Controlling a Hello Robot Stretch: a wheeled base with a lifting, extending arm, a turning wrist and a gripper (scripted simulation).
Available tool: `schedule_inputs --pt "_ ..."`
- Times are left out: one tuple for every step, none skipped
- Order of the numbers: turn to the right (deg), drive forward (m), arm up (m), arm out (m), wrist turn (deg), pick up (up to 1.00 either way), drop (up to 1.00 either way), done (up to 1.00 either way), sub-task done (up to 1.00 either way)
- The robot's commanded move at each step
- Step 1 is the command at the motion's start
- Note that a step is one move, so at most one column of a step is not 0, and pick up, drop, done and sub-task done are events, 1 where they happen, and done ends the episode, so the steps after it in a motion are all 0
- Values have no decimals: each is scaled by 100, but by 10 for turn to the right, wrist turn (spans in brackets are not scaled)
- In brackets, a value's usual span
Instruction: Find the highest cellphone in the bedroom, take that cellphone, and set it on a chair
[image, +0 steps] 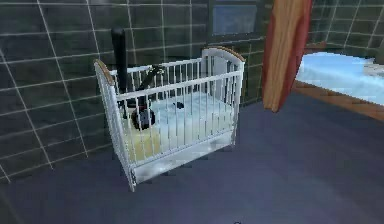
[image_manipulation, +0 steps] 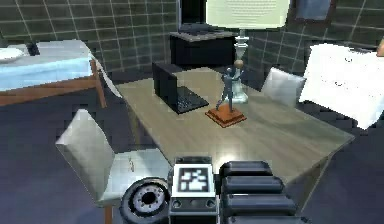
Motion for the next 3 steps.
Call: schedule_inputs --pt "330 0 0 0 0 0 0 0 0" --pt "-450 0 0 0 0 0 0 0 0" --pt "-450 0 0 0 0 0 0 0 0"
